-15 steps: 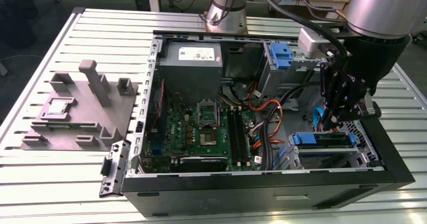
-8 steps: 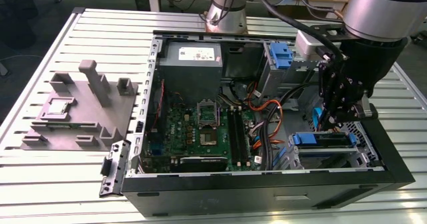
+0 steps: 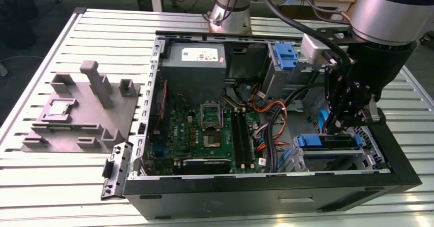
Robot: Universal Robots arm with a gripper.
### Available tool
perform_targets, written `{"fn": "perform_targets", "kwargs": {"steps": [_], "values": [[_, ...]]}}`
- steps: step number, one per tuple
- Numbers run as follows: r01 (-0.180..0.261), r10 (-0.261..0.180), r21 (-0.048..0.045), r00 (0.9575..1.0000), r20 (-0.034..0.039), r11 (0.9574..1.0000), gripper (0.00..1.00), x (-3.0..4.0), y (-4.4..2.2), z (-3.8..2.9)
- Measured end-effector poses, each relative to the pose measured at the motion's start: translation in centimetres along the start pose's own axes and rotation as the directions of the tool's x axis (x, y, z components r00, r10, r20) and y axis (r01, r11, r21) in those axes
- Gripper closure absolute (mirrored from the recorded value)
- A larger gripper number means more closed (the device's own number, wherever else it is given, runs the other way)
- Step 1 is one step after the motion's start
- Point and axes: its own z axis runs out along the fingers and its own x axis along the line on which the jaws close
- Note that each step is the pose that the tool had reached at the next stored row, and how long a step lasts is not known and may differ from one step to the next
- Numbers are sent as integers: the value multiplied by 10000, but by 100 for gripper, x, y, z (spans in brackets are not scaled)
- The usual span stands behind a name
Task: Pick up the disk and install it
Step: 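Insert the second disk wire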
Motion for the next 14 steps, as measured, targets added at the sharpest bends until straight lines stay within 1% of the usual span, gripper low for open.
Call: {"fn": "perform_targets", "kwargs": {"steps": [2,4,5,6,7,8,9,10,14], "values": [[-2,2,-1,10000,33,10000,84,23,0,4],[-9,9,-1,10000,93,10000,84,50,0,8],[-12,12,-1,9999,139,10000,84,64,0,10],[-18,18,-2,9998,202,10000,84,78,0,12],[-27,27,-3,9996,289,10000,84,91,0,15],[-37,37,-4,9992,395,10000,84,103,0,16],[-44,45,-5,9989,471,10000,84,115,1,18],[-46,46,-5,9988,481,10000,84,121,1,18],[-44,44,-6,9988,483,10000,84,135,-2,21]]}}
